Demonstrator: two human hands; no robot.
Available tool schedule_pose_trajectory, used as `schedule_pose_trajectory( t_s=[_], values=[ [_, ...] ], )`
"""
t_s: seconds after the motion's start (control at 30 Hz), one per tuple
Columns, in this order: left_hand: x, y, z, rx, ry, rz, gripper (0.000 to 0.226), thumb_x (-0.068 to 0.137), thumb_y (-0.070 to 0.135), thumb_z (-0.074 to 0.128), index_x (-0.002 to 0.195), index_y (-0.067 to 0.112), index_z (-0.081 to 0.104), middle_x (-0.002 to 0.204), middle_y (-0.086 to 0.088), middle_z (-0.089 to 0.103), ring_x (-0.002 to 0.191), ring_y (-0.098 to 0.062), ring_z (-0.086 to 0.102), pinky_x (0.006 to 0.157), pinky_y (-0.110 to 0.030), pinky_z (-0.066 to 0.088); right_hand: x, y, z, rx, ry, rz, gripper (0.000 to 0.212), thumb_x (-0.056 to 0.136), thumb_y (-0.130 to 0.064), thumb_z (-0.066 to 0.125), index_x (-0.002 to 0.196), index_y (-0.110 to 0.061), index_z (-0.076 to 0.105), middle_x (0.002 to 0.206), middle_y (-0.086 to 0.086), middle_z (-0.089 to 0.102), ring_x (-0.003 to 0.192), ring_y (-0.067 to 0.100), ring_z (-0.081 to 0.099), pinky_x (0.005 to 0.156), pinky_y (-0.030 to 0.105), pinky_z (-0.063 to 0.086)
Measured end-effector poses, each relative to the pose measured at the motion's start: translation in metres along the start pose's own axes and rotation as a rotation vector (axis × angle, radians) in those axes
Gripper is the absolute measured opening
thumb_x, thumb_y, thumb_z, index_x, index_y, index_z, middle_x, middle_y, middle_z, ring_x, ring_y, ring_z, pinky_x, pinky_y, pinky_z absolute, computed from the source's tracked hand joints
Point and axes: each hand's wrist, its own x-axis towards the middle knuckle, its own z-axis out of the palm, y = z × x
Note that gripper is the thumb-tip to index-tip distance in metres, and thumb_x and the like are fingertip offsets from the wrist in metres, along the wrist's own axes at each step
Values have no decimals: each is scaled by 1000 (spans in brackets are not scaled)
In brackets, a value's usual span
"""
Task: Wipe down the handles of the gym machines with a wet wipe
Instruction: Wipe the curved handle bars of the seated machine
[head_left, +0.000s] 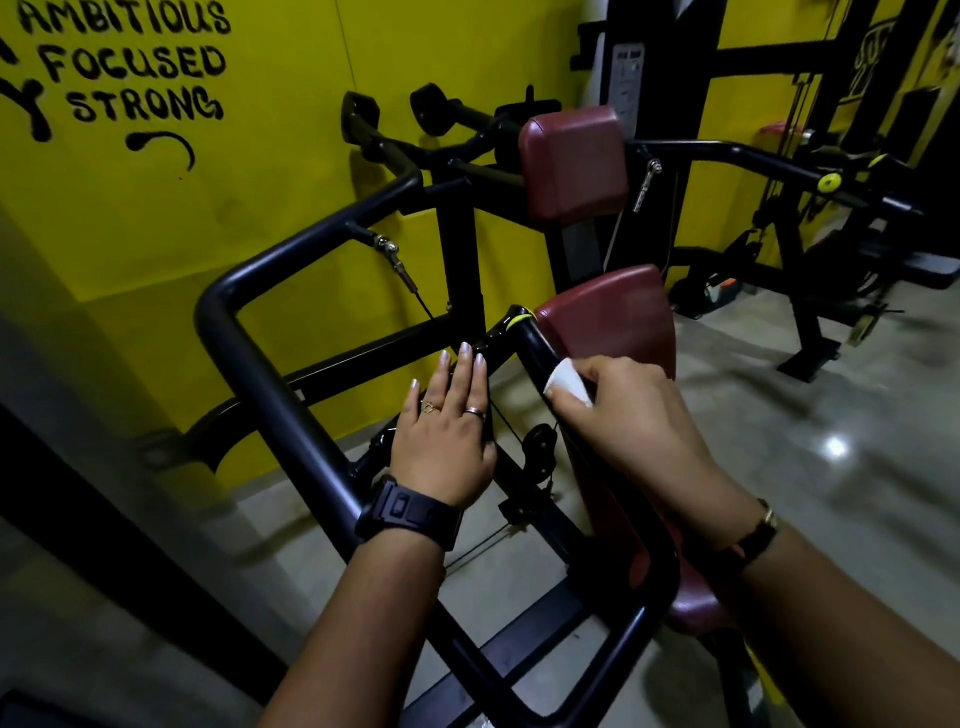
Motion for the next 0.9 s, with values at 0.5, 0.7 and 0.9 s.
schedule_pose_trajectory(
  t_s=[0.5,0.7,0.9],
  values=[
    [1,-1,2,-15,-7,3,82,99,38,37,150,19,-24,157,1,-32,146,-17,-25,119,-40,-7,-1,-24,22,-218,192,-224,45,102,-30,35,141,-9,42,133,11,55,104,33,62,78,38,49],
    [1,-1,3,-18,2,0,82,98,37,38,151,19,-23,153,3,-35,146,-17,-25,119,-40,-7,24,-14,35,-243,273,-380,37,95,-26,43,124,-8,60,116,11,63,83,34,60,70,39,52],
    [2,-2,4,-34,8,1,83,98,36,39,151,19,-22,154,3,-35,146,-16,-25,119,-40,-7,10,-7,39,-308,435,-316,27,85,-27,58,99,-5,62,83,12,58,75,31,53,61,36,44]
  ],
)
